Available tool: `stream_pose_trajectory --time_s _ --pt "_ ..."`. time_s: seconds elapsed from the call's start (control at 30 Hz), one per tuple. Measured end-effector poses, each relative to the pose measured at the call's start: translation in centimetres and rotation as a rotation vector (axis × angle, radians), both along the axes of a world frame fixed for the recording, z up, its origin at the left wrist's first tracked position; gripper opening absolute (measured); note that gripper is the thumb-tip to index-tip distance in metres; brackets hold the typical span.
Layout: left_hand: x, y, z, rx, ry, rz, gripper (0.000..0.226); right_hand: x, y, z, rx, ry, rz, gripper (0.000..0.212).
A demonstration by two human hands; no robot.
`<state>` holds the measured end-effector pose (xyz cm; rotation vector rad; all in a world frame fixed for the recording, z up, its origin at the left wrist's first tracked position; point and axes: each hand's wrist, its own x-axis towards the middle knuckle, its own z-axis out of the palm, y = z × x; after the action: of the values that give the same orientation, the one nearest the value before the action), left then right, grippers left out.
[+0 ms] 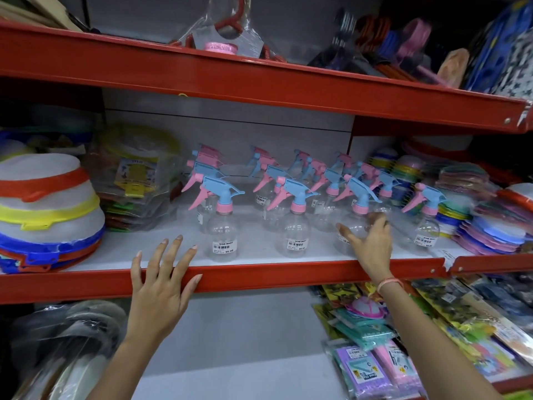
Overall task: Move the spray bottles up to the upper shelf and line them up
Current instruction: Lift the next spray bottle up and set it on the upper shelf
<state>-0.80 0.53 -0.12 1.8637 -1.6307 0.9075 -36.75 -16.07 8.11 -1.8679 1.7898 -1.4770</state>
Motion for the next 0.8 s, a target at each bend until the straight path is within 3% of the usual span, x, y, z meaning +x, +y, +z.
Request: stream_pose_trajectory --time_s 0.17,0.3,0.4,0.5,0.57,0.63,0.7,0.8 --pt "-0.2 0.2 0.2 0.022 0.02 -0.002 0.056 -3.8 -0.7 1.5 0.19 -0.087 0.31 0.067" --pt "-0.5 0.6 0.3 0.037 0.041 -0.011 0.056 -5.6 -0.7 1.8 0.269 -0.083 0.424 0.07" --pt "-0.7 0.9 0.4 0.047 0.079 -0.018 0.056 -5.4 -0.6 1.7 0.295 -0.055 0.422 0.072" --pt "-1.0 1.4 0.9 0.08 0.146 -0.047 0.058 -3.6 1.5 0.9 0.142 -0.059 0.21 0.07" --pt "-1.4 1.7 1.6 0.075 0.262 -0.076 0.061 -1.1 4.3 0.3 -0.074 -0.214 0.056 0.051" --pt "-2.0 1.6 2.7 0.035 0.435 -0.11 0.067 2.2 7.2 0.2 -0.221 -0.364 0.08 0.026" --pt "-2.9 1.6 4.8 0.009 0.669 -0.173 0.073 5.8 9.5 0.1 -0.23 -0.43 0.231 0.014" --pt "-4.0 0.7 7.1 0.009 0.998 -0.275 0.075 10.6 10.9 0.2 -0.044 -0.543 0.517 0.021"
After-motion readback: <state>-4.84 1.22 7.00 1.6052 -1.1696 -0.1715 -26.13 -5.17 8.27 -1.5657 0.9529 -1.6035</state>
